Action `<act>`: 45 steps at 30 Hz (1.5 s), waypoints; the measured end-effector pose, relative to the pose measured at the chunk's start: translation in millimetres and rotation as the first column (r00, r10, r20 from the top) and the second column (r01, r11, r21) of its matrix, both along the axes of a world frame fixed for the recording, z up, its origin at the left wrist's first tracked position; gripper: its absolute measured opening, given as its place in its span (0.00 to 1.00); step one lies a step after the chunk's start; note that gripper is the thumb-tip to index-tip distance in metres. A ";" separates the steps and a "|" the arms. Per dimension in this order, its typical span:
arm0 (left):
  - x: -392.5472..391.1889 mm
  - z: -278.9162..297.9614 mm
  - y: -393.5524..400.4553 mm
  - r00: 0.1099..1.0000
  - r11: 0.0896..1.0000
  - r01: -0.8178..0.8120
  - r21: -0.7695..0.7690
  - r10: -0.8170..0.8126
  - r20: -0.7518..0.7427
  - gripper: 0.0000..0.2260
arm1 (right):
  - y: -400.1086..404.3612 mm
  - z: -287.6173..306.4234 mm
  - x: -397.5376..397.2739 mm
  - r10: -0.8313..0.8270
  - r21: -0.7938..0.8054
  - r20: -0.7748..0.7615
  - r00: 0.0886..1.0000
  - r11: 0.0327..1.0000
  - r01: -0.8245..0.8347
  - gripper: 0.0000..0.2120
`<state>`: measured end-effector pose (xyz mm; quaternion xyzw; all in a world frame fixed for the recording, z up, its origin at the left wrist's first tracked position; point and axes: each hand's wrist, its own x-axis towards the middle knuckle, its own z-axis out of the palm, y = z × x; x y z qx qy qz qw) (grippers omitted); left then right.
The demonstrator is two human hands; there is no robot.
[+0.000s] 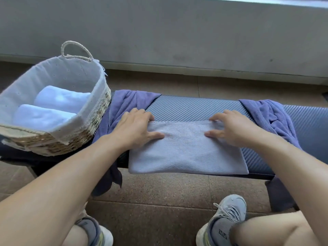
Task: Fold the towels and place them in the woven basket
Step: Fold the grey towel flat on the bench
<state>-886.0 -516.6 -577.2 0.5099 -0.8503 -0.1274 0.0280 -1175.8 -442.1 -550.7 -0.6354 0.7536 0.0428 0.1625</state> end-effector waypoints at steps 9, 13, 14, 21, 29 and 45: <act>0.6 22.6 -9.2 0.943 0.972 -0.037 0.233 0.111 -0.313 0.21 | -4.0 26.7 -18.7 -0.081 0.049 0.254 0.964 0.996 0.071 0.23; 0.4 46.8 -13.0 0.738 0.992 -0.086 0.091 0.125 -0.663 0.20 | -1.9 50.0 -18.7 -0.055 -0.315 0.529 0.847 0.914 0.256 0.23; 1.1 54.3 -12.7 0.677 0.995 -0.096 0.033 0.089 -0.731 0.19 | -1.4 54.7 -16.3 -0.009 -0.414 0.580 0.814 0.858 0.304 0.24; 14.9 43.1 10.9 0.878 0.967 0.087 -0.241 -0.189 -0.441 0.16 | 20.5 51.4 -18.0 0.072 -0.391 0.214 0.974 0.920 0.018 0.16; 15.6 61.7 39.9 0.991 0.997 0.017 -0.075 -0.026 -0.130 0.10 | 45.4 60.3 -7.0 0.067 0.085 0.028 0.997 0.994 -0.069 0.07; -21.6 -18.8 16.9 0.976 0.957 0.216 0.195 -0.219 -0.009 0.51 | 16.9 -40.6 61.3 0.278 -0.217 -0.003 0.961 0.938 -0.272 0.40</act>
